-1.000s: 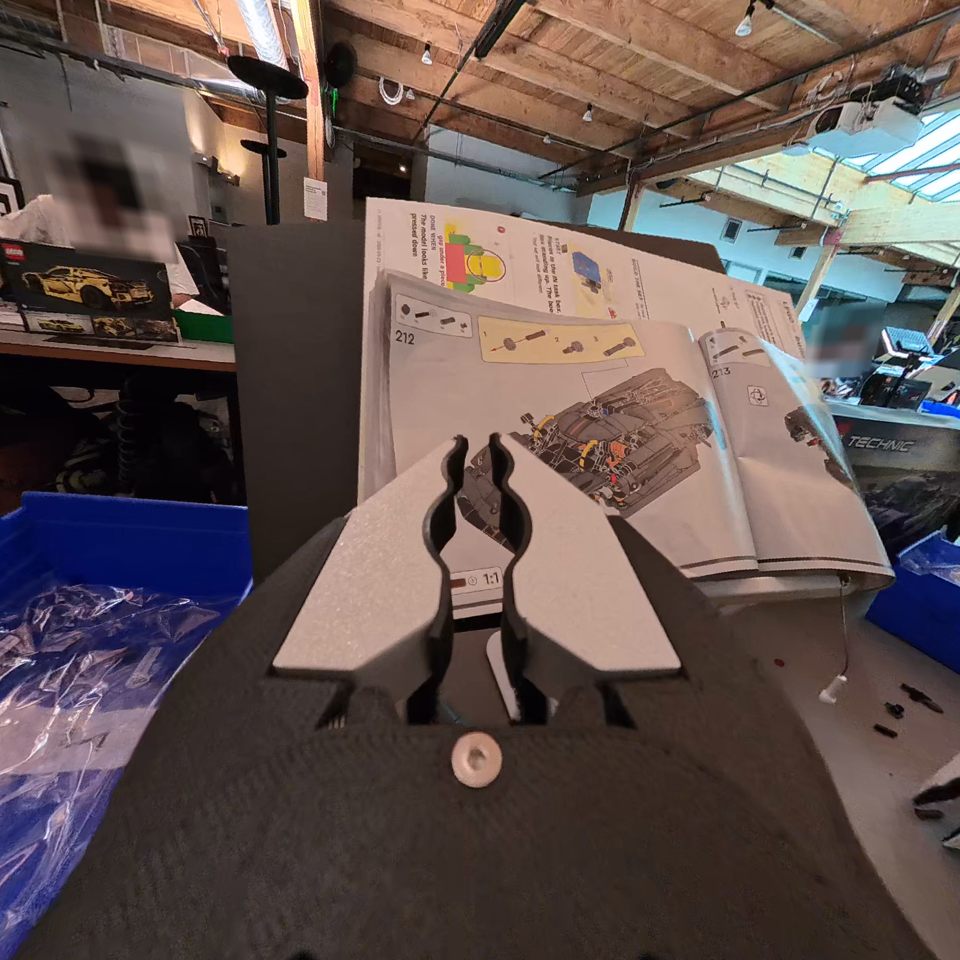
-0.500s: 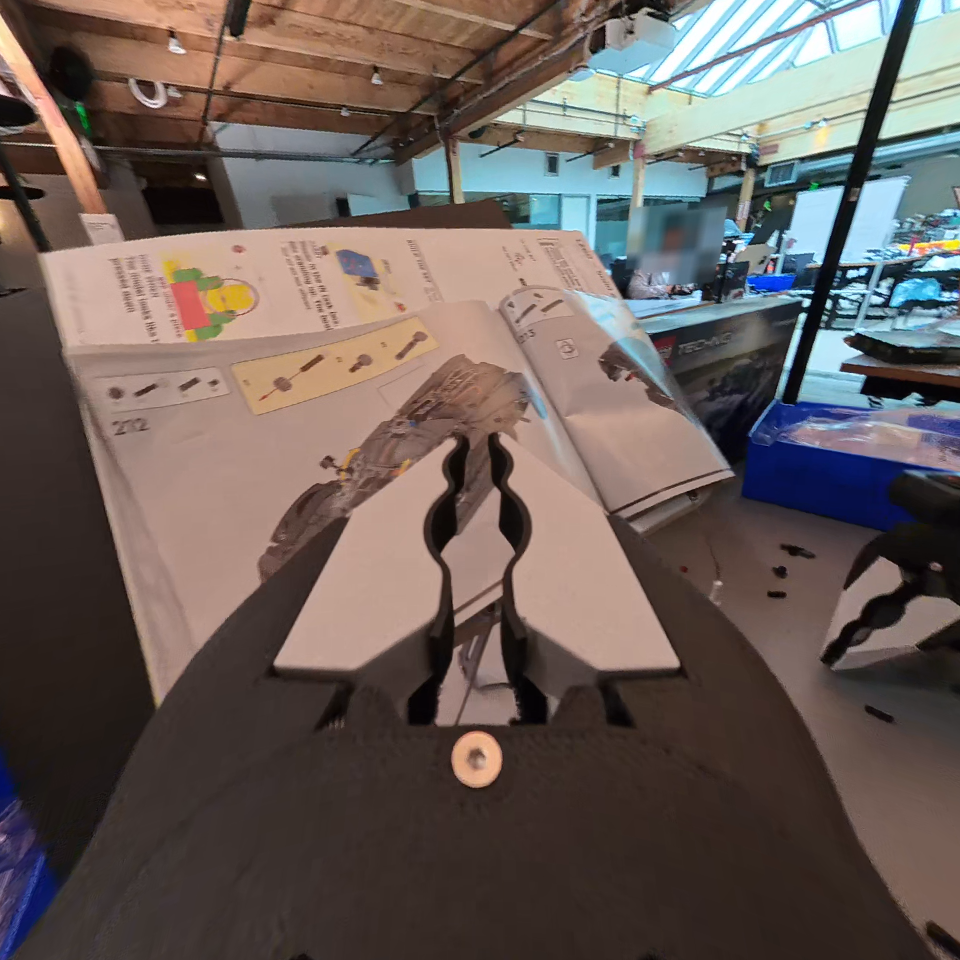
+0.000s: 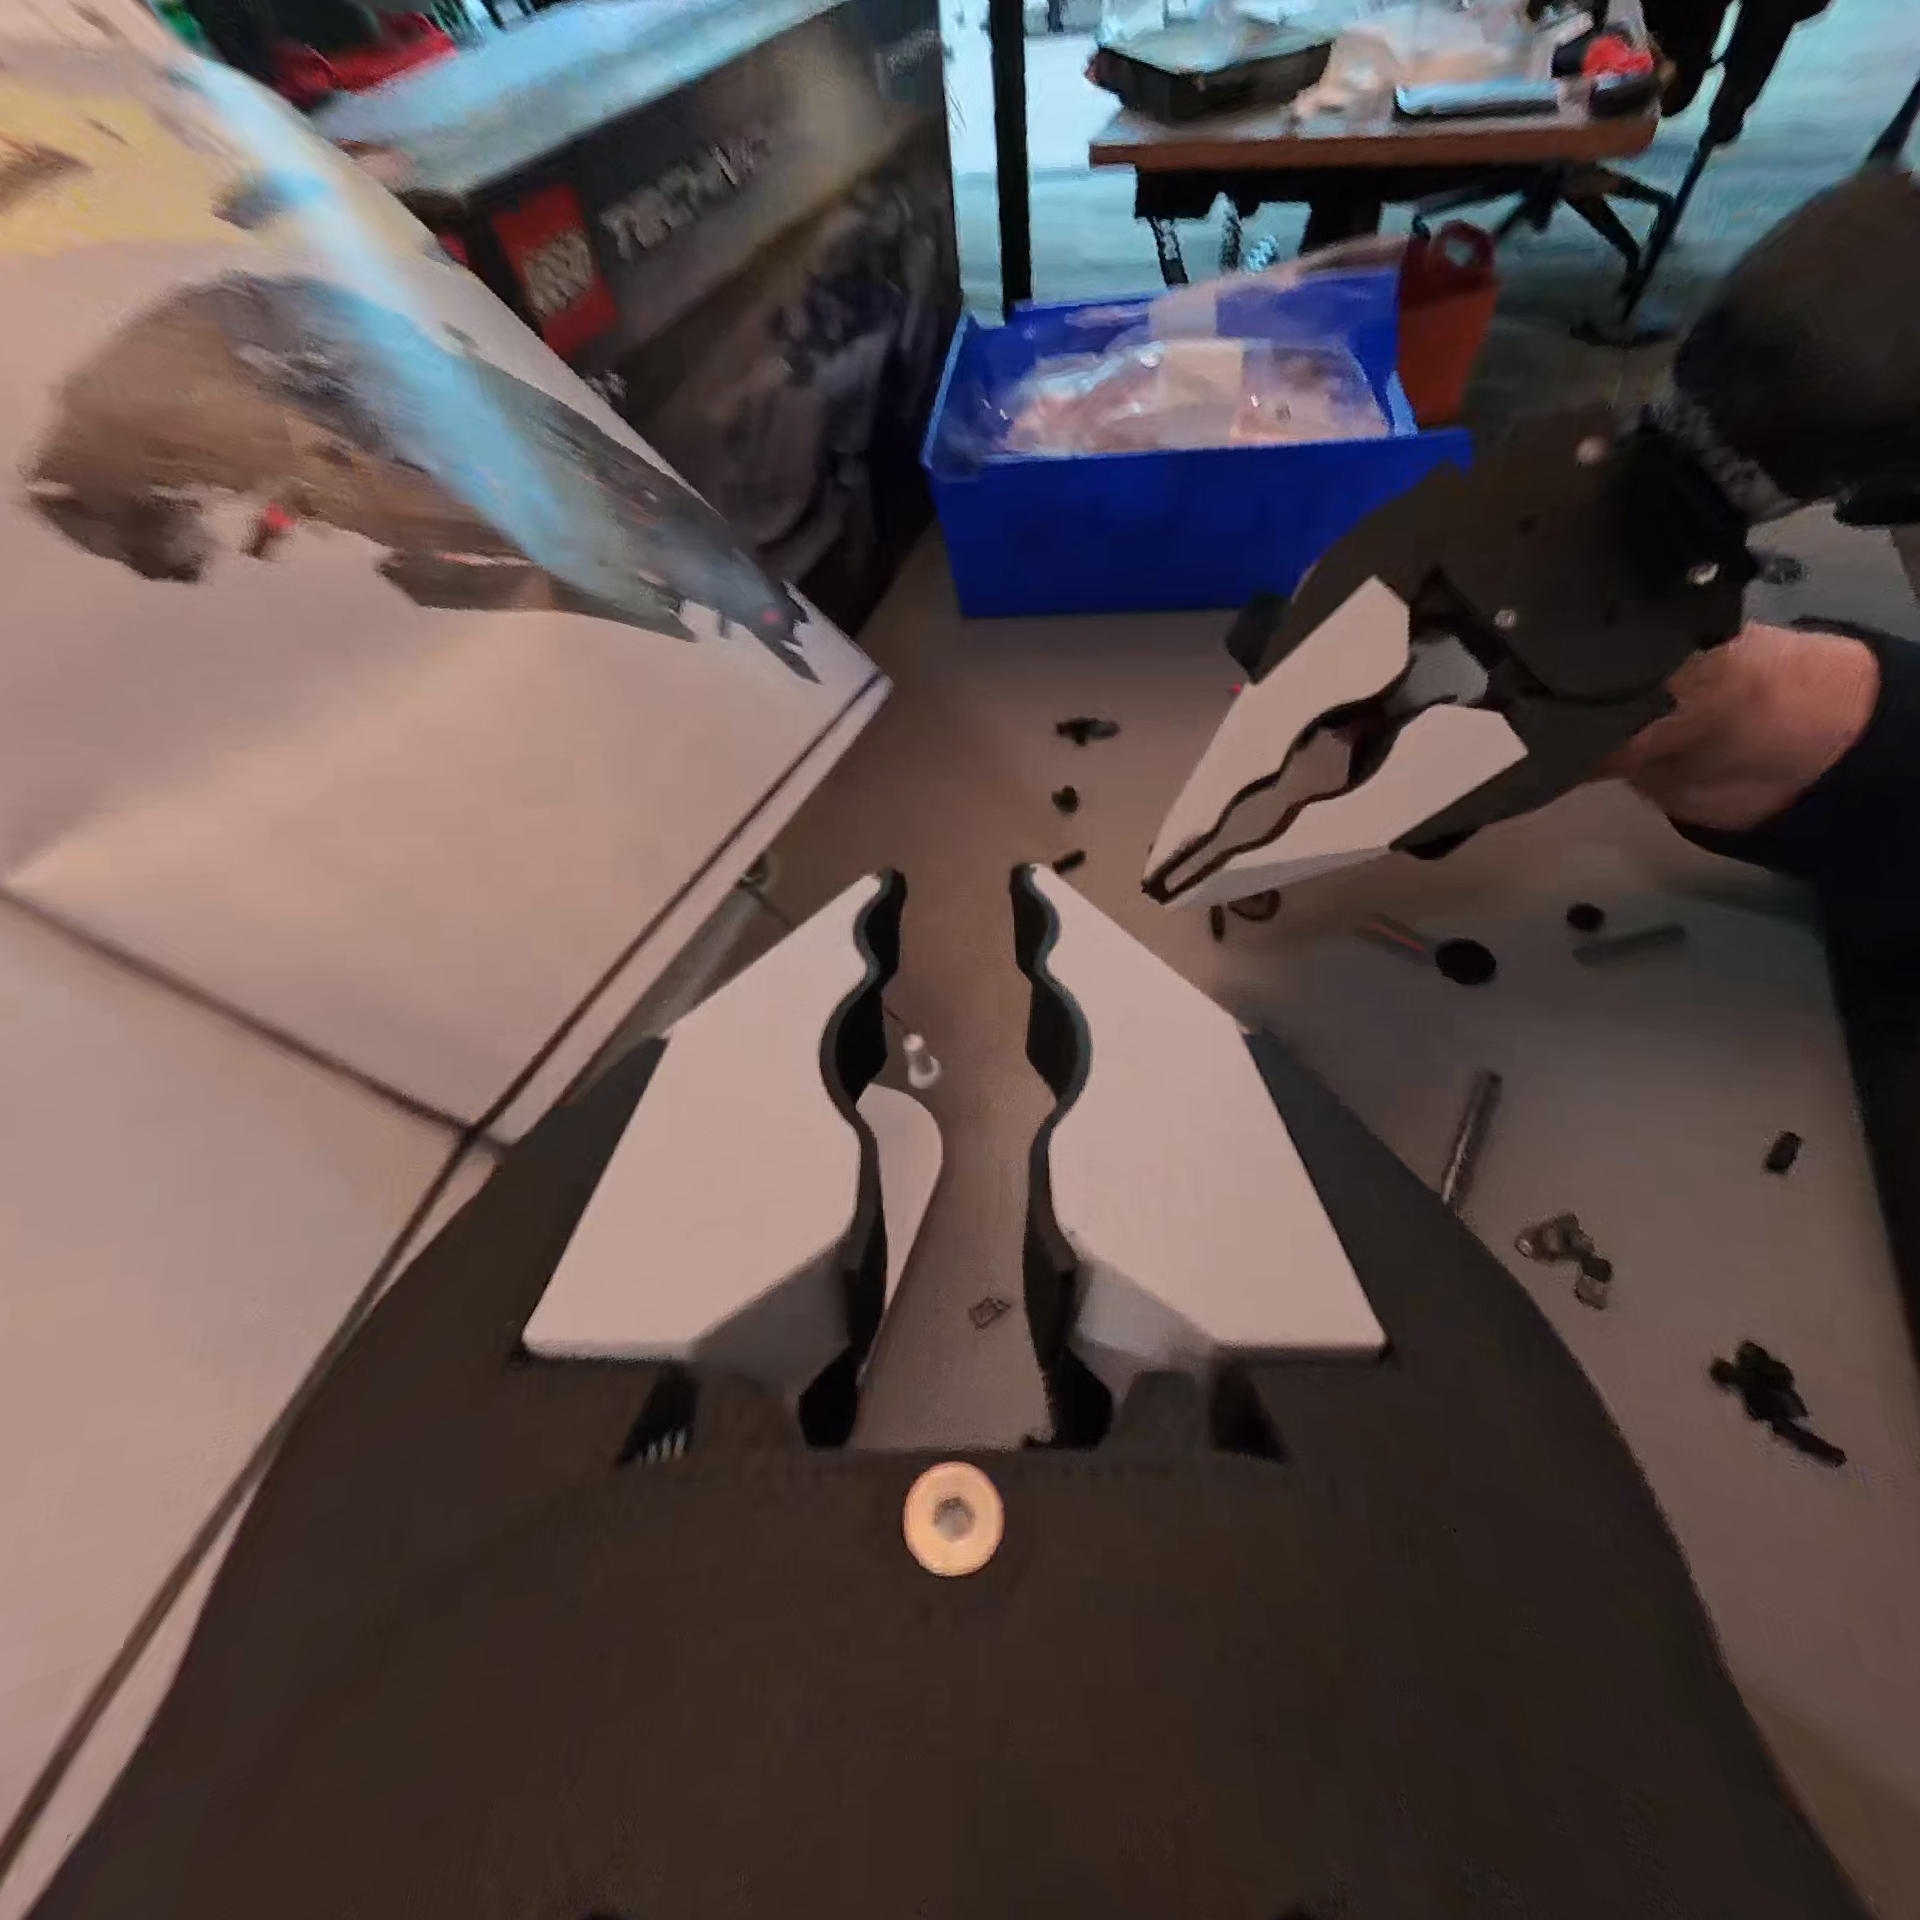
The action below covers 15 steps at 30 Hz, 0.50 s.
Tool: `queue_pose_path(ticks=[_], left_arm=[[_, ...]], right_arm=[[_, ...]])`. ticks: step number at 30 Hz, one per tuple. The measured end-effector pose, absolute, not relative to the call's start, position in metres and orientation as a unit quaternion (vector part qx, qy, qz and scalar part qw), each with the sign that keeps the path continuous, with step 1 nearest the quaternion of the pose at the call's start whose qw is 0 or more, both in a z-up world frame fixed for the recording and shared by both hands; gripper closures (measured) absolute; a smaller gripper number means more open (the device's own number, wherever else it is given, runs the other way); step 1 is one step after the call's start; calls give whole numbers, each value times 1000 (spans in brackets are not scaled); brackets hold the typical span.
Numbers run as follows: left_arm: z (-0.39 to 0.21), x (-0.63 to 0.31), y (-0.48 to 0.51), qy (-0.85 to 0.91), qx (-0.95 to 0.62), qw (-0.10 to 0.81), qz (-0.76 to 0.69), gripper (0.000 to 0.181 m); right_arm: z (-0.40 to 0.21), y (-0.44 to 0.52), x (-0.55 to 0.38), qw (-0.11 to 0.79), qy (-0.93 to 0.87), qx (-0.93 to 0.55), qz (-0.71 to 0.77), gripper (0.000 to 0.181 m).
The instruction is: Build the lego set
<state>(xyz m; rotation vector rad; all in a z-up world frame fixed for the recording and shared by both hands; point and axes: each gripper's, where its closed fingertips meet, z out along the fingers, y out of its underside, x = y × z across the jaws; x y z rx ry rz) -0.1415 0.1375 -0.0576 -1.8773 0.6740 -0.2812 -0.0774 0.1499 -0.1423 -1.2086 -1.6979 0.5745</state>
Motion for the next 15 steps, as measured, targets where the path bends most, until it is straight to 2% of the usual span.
queue_pose_path(ticks=[3,5,7,10,15], left_arm=[[-75,-128,143,302,-800,505,-116,162],[-81,-124,142,308,-805,493,-121,162],[-83,-127,142,307,-810,486,-115,163],[-83,-132,140,302,-813,484,-114,164],[-84,-136,138,301,-818,478,-107,164]], right_arm=[[-142,147,-74,463,-702,-488,233,178],[-154,146,-68,412,-709,-515,250,174],[-180,145,-56,327,-718,-562,247,160],[-211,139,-41,238,-729,-599,231,157],[-234,130,-33,175,-731,-623,218,156]])
